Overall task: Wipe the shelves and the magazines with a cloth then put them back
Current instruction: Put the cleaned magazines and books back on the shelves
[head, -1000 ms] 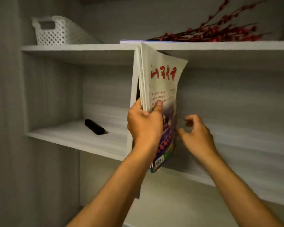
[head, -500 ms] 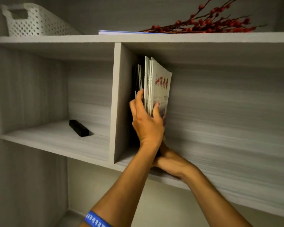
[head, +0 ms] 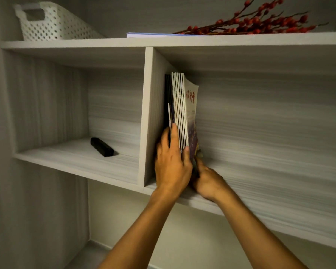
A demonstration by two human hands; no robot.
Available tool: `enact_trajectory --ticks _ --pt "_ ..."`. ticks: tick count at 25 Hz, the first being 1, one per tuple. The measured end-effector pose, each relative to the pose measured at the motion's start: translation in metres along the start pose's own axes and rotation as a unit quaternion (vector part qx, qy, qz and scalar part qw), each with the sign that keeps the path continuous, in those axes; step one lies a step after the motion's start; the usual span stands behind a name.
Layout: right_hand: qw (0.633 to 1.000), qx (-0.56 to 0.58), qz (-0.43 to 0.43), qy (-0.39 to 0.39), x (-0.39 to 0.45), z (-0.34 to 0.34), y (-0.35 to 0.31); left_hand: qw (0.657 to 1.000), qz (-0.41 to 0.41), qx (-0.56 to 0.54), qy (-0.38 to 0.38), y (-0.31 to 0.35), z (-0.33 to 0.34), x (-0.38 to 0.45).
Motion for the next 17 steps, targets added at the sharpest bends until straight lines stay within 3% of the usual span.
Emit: enact_trajectory --ticks 3,6,8,10,12,14,15,17 --pt "0.999 0.011 -0.025 0.036 -0.026 -0.011 -0.011 0.996 -0.015 -0.083 -0.002 -0.005 -0.017 -0.028" --pt "0.959 0.021 -0.094 0.265 -0.104 -0.02 -0.03 0.986 0.007 -0.159 0.038 -0.008 -0.053 -0.09" --pt "0.934 0.103 -0.115 0.323 -0.169 0.022 -0.026 0.986 -0.007 -0.156 0.062 -0.027 -0.073 -0.149" --pt "0.964 0.137 -0.047 0.222 -0.216 0.122 0.006 0.986 -0.1 -0.125 0.044 -0.079 -0.079 -0.232" --pt "0.984 0.157 0.08 0.022 -0.268 0.25 0.055 0.956 -0.274 -0.102 -0.014 -0.153 -0.082 -0.333" --pt "0.936 0.163 0.215 -0.227 -0.354 0.381 0.099 0.887 -0.451 0.012 -0.104 -0.219 -0.099 -0.456" --pt "0.9 0.152 0.269 -0.308 -0.4 0.423 0.115 0.841 -0.508 0.088 -0.164 -0.241 -0.112 -0.513" --pt "0.849 0.135 0.335 -0.384 -0.464 0.476 0.132 0.741 -0.587 0.214 -0.248 -0.264 -0.141 -0.6"
Point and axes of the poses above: each hand's wrist, its own x-axis towards the middle knuckle, its own z-axis out of the palm, y = z × x, the point moved 9 cm from there along x, towards the middle knuckle, and after that the axes turned 14 degrees about -x, right-handed, at the moved point
